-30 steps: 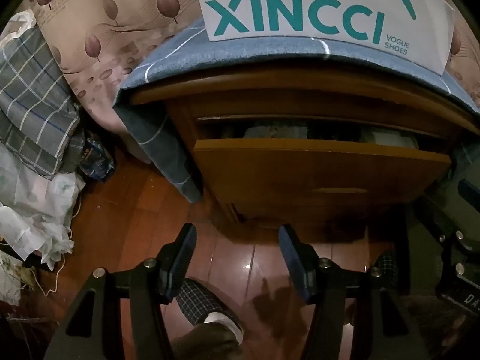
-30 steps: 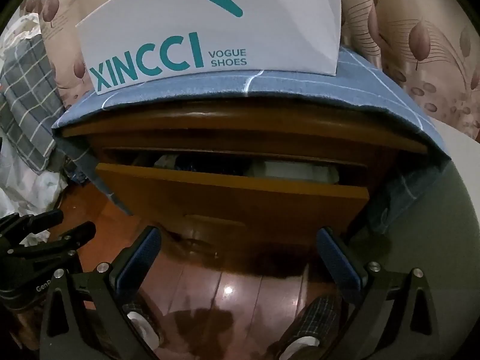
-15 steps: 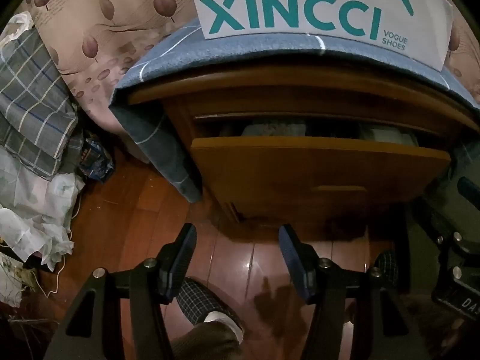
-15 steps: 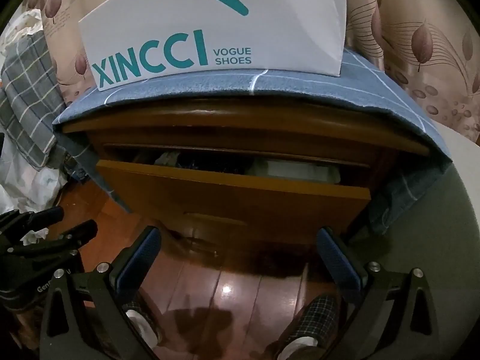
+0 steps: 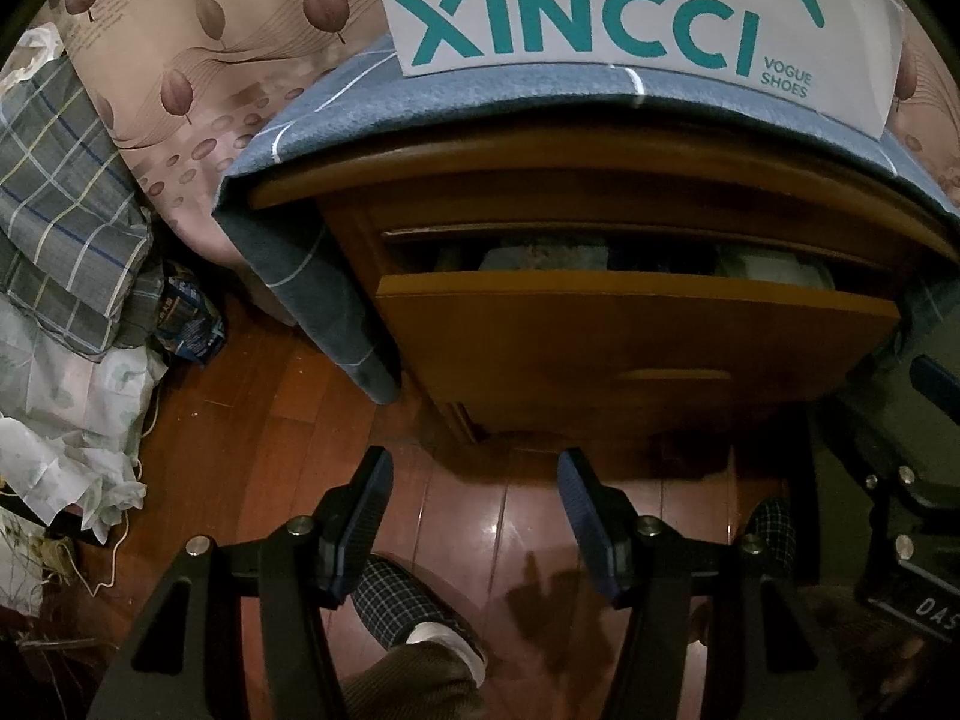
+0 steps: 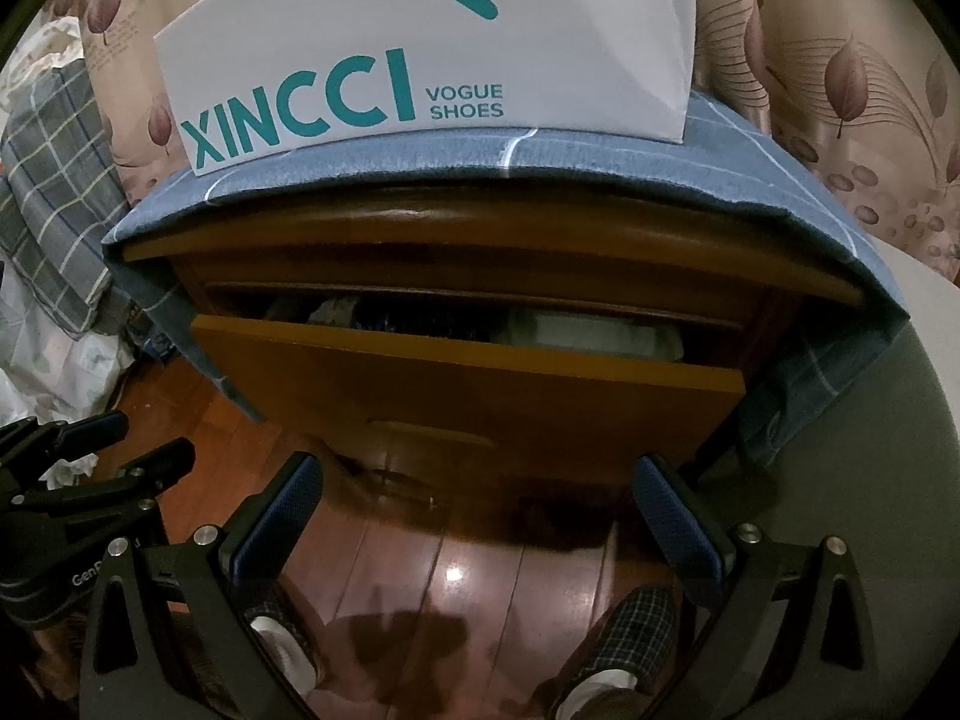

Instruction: Take underwear out of drawer

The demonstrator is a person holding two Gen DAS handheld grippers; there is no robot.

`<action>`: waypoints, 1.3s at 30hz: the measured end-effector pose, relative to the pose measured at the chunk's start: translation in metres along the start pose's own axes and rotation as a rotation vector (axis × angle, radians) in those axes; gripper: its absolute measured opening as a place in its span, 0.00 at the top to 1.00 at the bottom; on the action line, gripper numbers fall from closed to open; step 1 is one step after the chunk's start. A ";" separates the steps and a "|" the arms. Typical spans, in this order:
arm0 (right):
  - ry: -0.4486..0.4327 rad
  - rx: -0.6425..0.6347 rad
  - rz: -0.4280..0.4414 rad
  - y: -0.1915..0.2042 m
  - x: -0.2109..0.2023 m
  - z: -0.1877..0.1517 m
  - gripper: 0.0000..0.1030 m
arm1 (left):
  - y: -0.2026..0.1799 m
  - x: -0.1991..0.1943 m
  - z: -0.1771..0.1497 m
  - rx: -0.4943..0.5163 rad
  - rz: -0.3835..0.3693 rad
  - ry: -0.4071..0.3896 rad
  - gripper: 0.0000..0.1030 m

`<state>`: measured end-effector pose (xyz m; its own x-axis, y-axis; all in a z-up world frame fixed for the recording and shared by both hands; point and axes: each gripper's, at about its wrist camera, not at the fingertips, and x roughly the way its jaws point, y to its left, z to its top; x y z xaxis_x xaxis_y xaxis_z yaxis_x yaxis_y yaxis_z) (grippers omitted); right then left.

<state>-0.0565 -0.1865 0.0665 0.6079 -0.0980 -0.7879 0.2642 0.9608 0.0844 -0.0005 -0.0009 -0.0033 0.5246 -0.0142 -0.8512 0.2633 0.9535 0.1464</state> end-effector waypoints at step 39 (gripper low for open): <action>0.011 0.014 0.012 -0.002 0.002 0.001 0.01 | -0.002 0.002 0.000 0.011 0.005 0.002 0.43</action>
<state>-0.0554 -0.1889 0.0653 0.6028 -0.0836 -0.7935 0.2678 0.9580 0.1025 -0.0003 -0.0032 -0.0052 0.5247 -0.0088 -0.8512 0.2697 0.9501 0.1565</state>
